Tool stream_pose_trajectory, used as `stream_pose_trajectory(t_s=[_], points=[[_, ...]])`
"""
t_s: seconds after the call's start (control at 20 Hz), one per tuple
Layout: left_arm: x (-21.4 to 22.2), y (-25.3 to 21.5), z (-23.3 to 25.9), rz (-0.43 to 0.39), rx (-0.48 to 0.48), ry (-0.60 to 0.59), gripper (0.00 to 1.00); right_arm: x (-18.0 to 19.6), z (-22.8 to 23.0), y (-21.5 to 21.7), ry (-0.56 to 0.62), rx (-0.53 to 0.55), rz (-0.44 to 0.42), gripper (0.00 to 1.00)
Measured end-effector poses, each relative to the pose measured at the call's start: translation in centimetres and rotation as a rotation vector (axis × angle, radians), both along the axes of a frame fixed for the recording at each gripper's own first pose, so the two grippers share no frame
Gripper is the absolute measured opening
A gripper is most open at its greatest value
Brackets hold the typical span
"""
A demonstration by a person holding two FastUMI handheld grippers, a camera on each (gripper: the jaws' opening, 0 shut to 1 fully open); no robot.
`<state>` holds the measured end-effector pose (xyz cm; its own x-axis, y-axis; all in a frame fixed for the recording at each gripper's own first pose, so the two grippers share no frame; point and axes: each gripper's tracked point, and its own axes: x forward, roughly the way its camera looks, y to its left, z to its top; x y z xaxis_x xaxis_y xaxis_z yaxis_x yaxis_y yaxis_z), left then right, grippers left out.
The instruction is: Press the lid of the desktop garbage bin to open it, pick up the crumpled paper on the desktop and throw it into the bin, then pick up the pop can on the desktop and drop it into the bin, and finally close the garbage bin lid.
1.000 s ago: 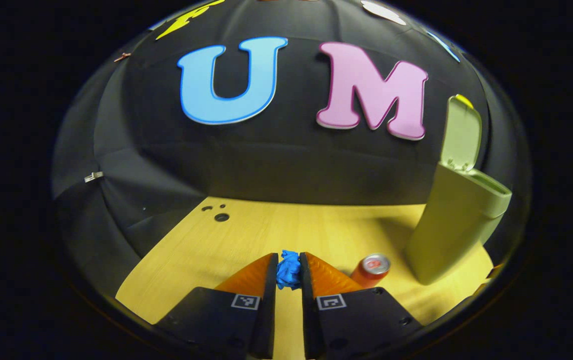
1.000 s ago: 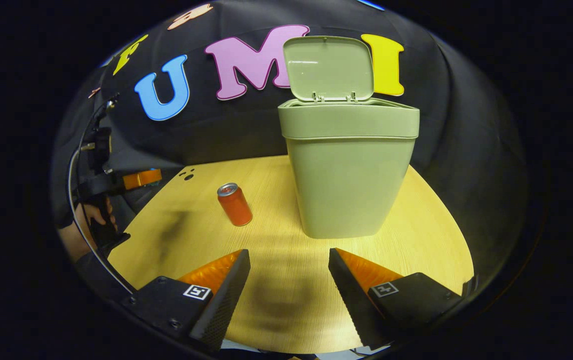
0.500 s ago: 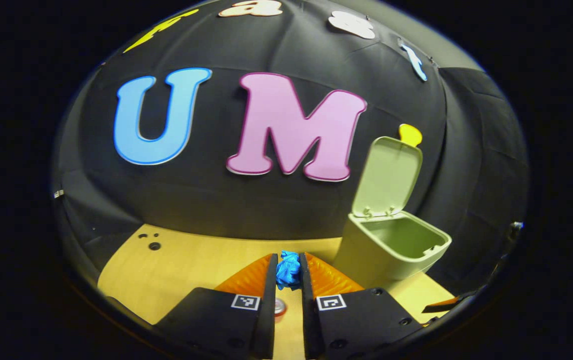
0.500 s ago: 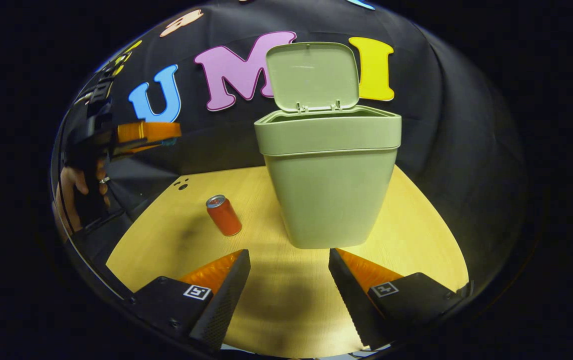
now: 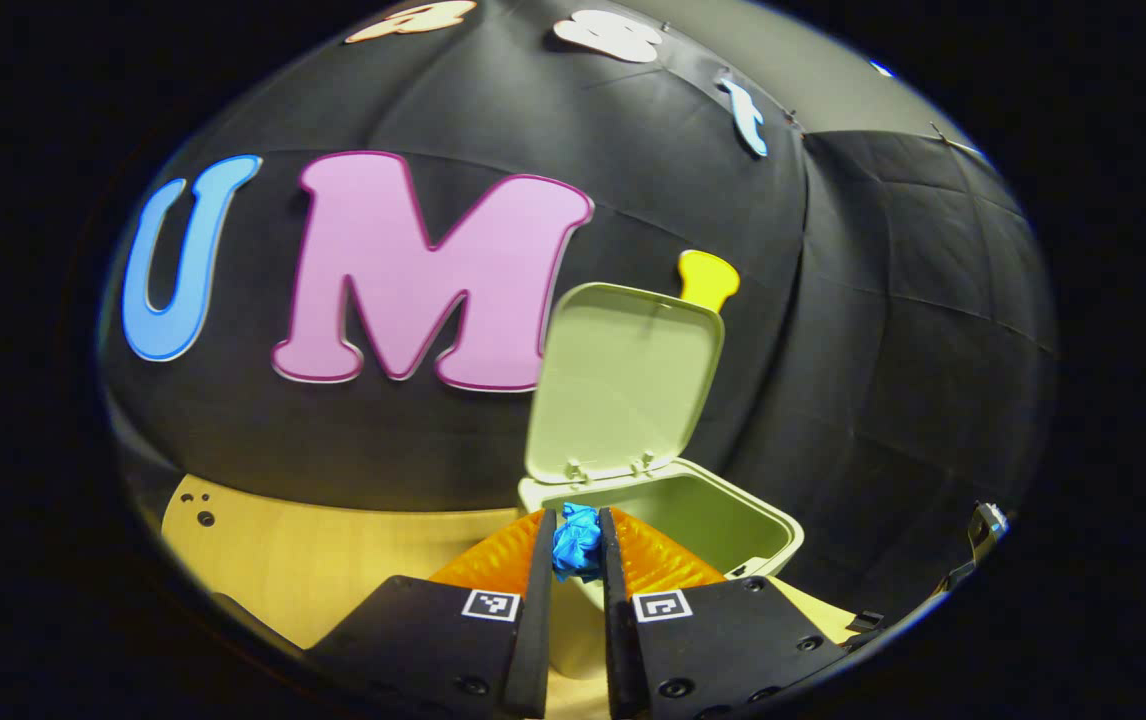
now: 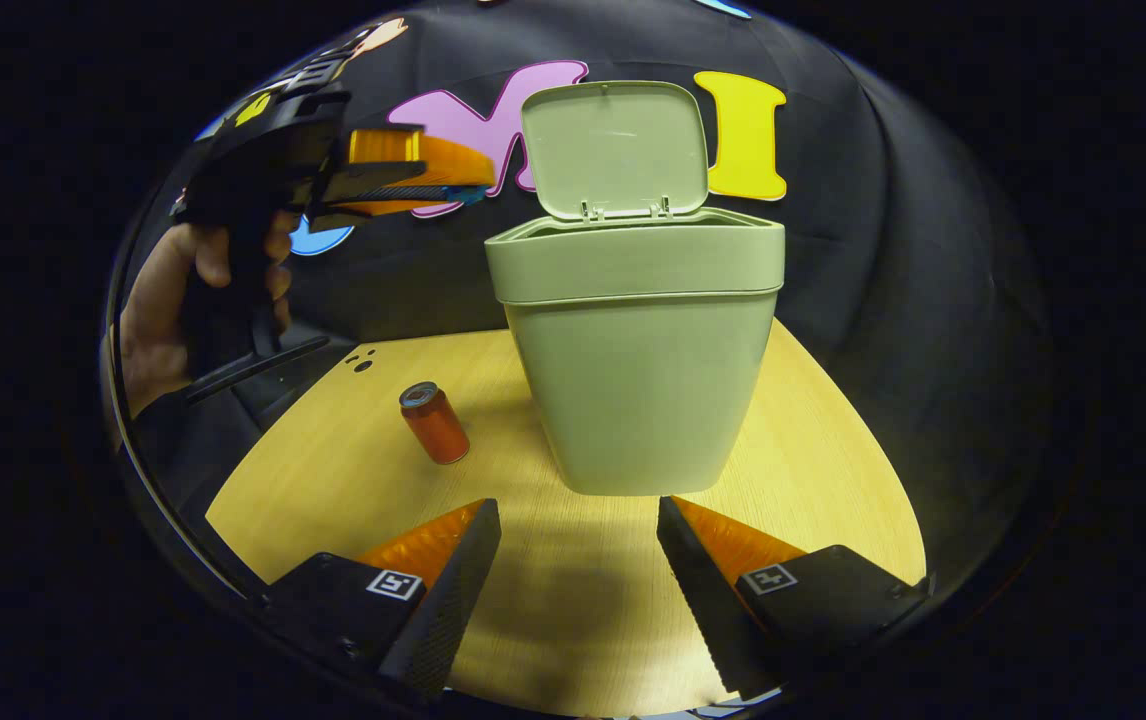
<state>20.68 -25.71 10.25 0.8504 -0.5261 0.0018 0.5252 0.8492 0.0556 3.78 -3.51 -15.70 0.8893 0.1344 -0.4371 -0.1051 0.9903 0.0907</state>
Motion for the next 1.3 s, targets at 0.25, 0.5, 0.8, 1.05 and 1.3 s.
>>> stream_pose_trajectory(t_s=[0.25, 0.5, 0.8, 1.05, 1.3], points=[[0.7, -3.4, -1.5, -0.058, 0.04, 0.024, 0.29, 0.1, -0.4, -0.6, 0.006, -0.014, 0.01, 0.99], [1.2, -4.7, -2.8, -0.079, 0.058, 0.052, 0.4, 0.5, -1.2, -1.1, 0.031, -0.006, 0.013, 0.99], [0.8, -3.0, -1.6, -0.049, 0.022, -0.002, 0.97, 0.9, -1.5, -0.4, 0.043, 0.005, 0.027, 1.0], [0.2, 3.5, -0.3, 0.077, 0.018, -0.068, 0.96, 1.0, -2.0, 1.2, 0.058, 0.002, 0.062, 0.99], [-1.8, 11.8, -2.1, 0.217, -0.002, -0.04, 0.96, 1.0, -2.5, 3.7, 0.076, 0.005, 0.107, 0.99]])
